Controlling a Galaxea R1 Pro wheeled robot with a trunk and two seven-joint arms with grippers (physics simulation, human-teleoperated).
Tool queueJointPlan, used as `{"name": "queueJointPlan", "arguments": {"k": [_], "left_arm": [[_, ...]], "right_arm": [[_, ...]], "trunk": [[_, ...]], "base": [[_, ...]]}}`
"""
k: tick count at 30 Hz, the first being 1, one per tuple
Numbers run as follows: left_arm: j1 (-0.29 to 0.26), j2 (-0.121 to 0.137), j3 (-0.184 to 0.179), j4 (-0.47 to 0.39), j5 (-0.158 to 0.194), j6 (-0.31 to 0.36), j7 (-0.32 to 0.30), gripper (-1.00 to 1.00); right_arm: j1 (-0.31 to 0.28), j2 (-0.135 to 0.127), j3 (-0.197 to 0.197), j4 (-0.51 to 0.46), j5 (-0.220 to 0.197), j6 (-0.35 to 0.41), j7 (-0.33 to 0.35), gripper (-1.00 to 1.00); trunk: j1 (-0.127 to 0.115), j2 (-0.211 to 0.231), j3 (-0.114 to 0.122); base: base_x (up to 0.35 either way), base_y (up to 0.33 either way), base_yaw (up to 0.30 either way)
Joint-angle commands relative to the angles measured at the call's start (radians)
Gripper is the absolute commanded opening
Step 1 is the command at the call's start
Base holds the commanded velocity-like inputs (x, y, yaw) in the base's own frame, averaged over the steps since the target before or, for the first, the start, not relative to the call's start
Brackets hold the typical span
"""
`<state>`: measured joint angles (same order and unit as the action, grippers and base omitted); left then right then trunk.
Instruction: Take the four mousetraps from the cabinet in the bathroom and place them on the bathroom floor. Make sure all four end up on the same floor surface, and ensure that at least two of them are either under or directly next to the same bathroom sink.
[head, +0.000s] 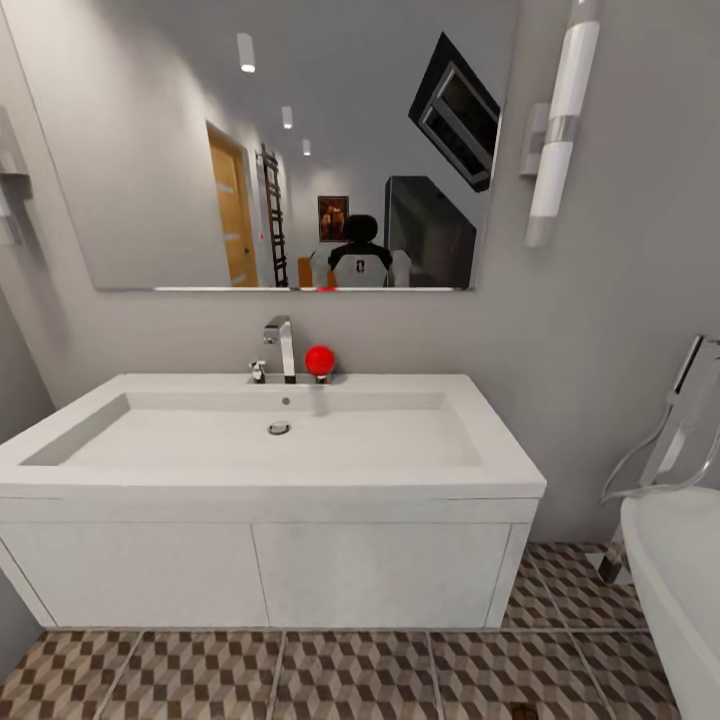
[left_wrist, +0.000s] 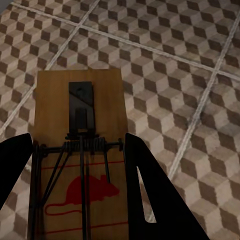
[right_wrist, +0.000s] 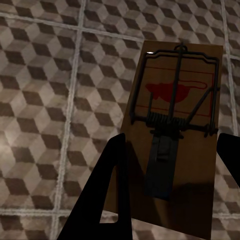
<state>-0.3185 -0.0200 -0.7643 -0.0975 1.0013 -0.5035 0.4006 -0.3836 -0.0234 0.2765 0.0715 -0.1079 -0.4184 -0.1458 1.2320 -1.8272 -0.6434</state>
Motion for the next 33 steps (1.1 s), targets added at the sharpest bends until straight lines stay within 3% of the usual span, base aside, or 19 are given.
{"name": "queueJointPlan", "arguments": {"k": [1,33], "left_arm": [[-0.001,0.000,-0.009,-0.001,0.003,-0.001,0.007,-1.00],[-0.001,0.000,-0.009,-0.001,0.003,-0.001,0.007,-1.00]], "right_arm": [[-0.001,0.000,0.009,0.004,-0.010,-0.007,0.001,-1.00],[-0.001,0.001,0.009,0.004,-0.009,-0.008,-0.008,-1.00]], "trunk": [[0.004,-0.008,-0.004],[0.127,-0.232,-0.104]], "base": [[0.000,0.000,0.000],[0.000,0.000,0.000]]}}
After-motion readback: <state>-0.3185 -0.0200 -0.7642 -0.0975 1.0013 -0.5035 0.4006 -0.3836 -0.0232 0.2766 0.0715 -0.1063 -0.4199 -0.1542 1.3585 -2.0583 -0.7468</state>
